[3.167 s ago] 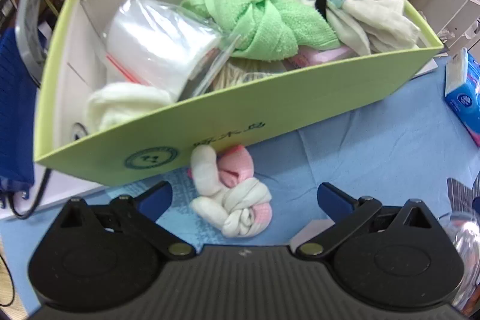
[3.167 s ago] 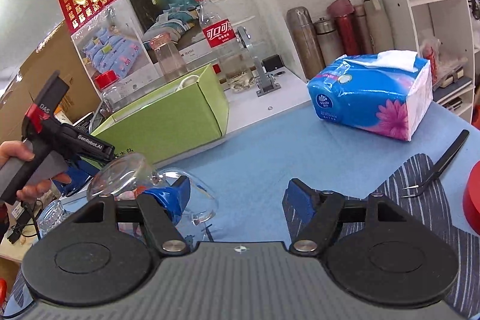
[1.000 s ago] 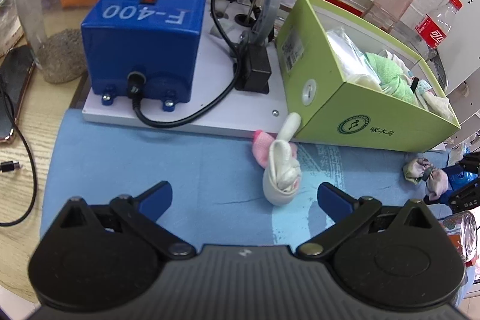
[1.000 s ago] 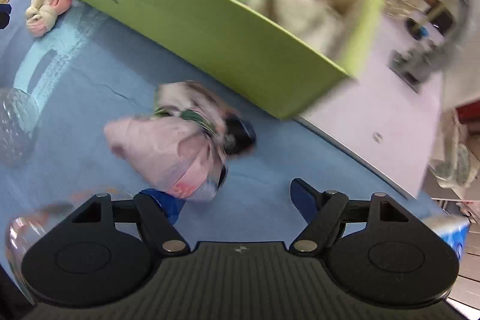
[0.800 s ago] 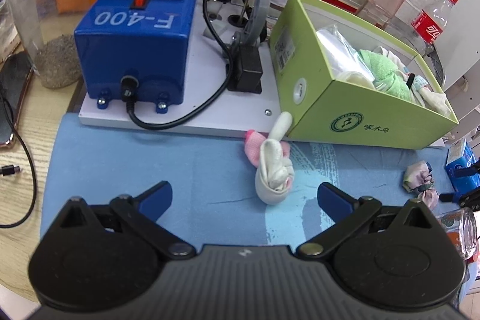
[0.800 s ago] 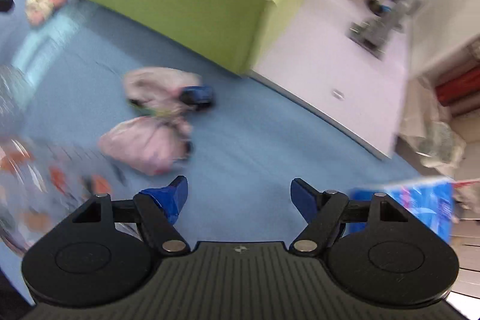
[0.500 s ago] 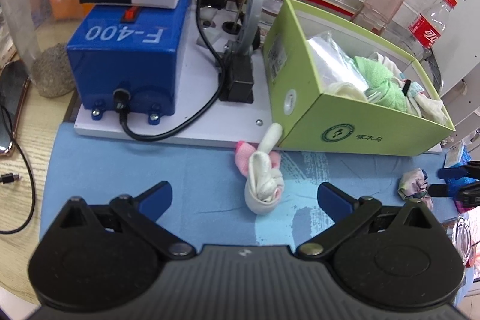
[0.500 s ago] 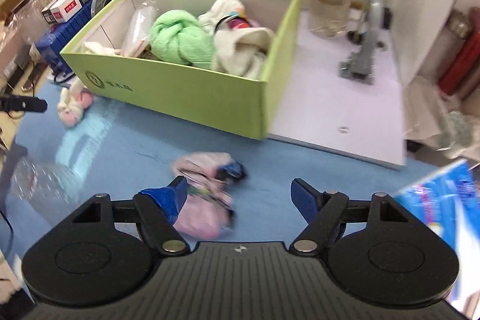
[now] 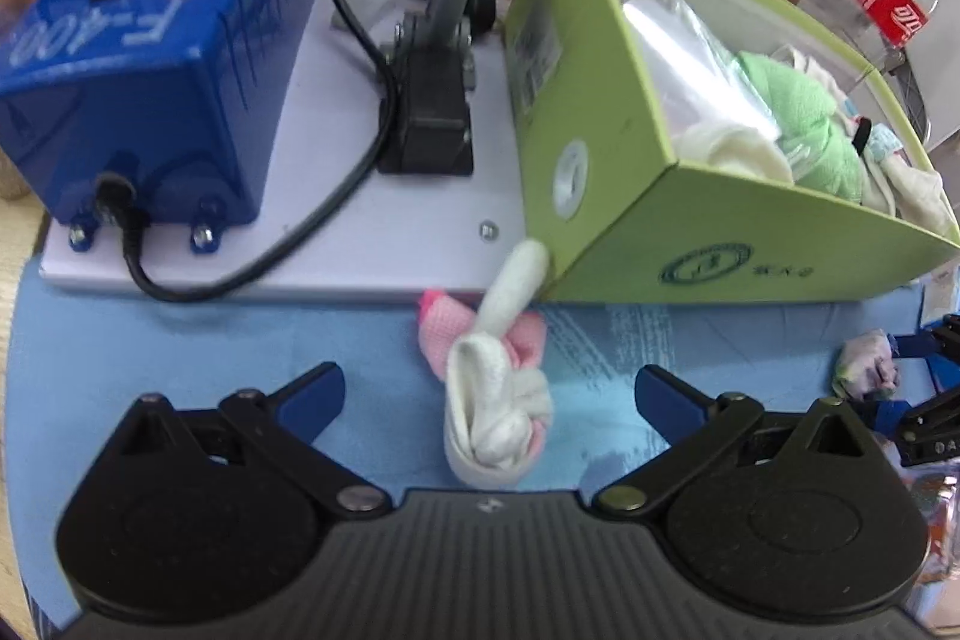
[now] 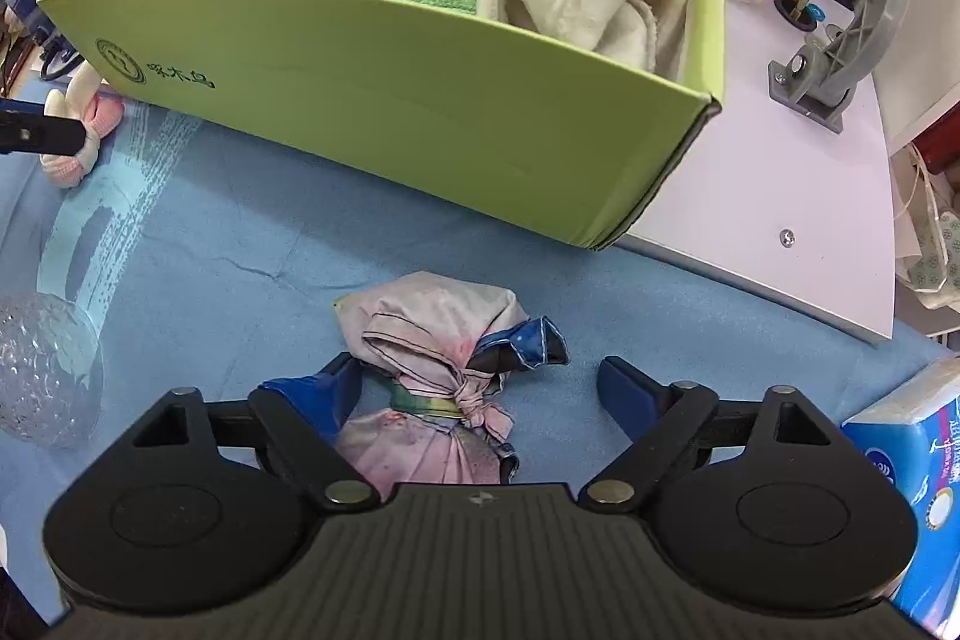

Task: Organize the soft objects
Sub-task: 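Close the left tool on the pink-and-white sock while the right tool grips the pink floral bundle, then lower the sock into the green box with the left tool while the right tool drops the floral bundle in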

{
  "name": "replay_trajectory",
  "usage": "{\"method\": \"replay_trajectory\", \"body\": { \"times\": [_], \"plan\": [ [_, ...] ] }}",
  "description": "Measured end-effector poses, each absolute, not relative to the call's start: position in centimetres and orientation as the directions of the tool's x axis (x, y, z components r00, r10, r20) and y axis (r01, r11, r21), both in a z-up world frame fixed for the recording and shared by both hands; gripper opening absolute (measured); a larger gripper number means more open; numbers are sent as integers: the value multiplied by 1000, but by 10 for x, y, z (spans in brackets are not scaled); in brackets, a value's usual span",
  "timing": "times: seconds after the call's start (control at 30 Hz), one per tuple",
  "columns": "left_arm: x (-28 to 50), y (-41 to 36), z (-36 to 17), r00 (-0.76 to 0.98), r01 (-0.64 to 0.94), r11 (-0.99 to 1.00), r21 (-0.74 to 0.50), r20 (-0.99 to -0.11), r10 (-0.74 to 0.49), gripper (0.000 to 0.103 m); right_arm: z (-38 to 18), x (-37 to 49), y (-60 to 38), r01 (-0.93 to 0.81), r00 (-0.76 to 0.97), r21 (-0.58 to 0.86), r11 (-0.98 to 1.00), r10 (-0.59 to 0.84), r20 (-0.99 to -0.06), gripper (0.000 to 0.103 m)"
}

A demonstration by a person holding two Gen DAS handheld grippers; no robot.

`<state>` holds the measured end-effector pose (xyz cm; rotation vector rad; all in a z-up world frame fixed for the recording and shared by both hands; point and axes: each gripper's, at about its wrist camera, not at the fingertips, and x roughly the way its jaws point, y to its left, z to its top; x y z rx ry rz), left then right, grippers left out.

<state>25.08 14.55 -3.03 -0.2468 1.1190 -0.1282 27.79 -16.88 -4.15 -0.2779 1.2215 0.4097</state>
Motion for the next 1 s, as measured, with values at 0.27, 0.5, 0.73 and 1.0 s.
{"method": "replay_trajectory", "body": {
  "times": [0.27, 0.5, 0.73, 1.0],
  "plan": [
    [238, 139, -22, 478, 46, 961, -273, -839, -261, 26, -30, 257, -178, -514, 339, 26, 857, 231, -912, 26],
    [211, 151, 10, 525, 53, 942, -330, -793, -307, 26, -4, 228, -216, -491, 387, 126, 862, 346, -855, 21],
    [206, 142, 69, 580, 143, 915, -378, -717, -387, 26, 55, 223, -241, -468, 502, 201, 860, 446, -741, 22],
    [269, 108, 111, 620, 185, 915, -359, -680, -392, 27, 104, 278, -191, -511, 578, 197, 836, 505, -642, 23]
  ]
}}
